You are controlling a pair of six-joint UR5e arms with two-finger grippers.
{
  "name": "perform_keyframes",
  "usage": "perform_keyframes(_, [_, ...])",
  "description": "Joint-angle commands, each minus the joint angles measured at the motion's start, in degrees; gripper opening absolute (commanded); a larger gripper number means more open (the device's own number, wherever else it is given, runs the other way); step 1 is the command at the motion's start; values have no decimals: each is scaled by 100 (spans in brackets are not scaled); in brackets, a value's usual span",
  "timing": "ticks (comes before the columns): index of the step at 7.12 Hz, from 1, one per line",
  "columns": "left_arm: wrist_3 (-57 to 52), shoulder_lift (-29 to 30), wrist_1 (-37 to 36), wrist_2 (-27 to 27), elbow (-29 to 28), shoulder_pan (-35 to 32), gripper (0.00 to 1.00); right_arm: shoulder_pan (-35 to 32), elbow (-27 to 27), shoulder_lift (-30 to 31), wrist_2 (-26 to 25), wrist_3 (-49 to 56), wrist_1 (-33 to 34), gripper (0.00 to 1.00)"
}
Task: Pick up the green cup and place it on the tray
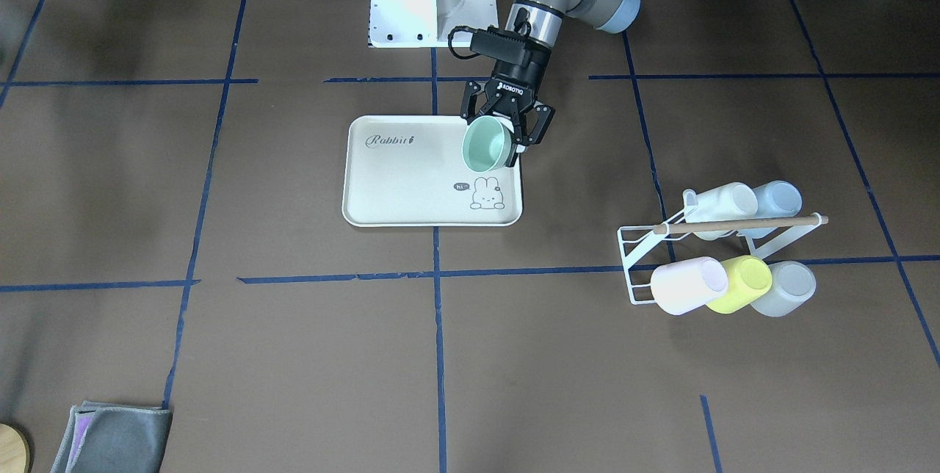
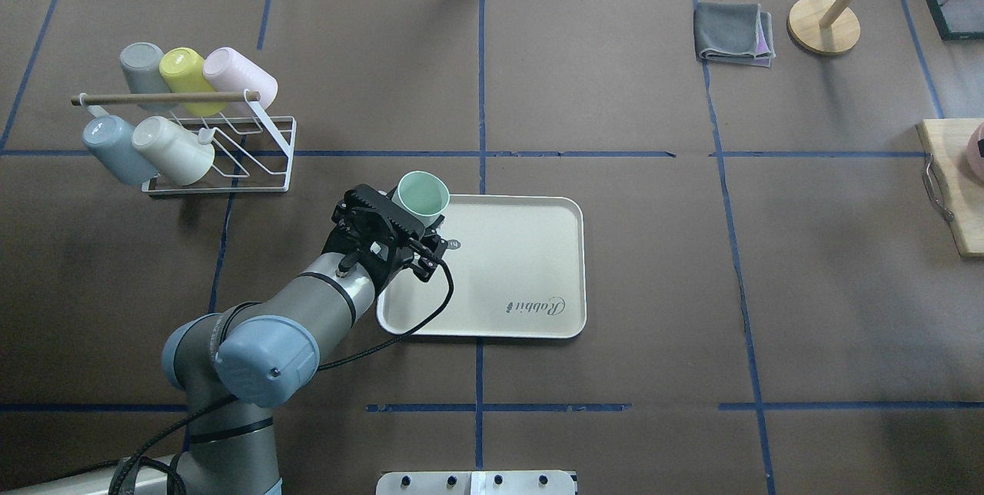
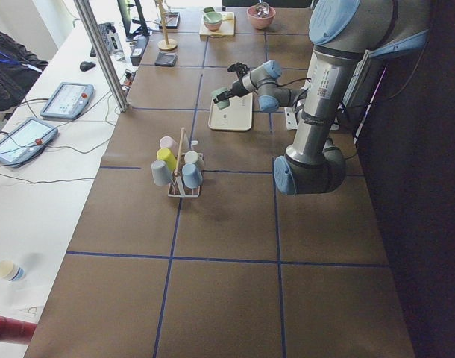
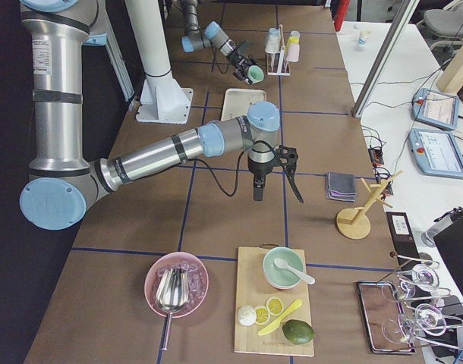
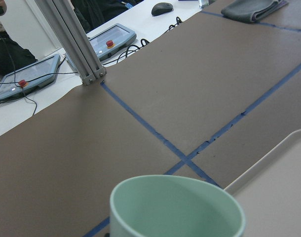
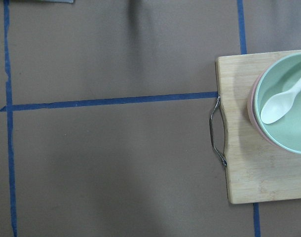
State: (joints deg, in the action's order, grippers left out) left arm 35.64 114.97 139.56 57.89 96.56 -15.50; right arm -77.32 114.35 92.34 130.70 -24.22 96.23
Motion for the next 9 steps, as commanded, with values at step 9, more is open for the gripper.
perform_keyframes(9, [444,658,2163,-436,-1727,249,35,-56,-44,-49,8,5,10,100])
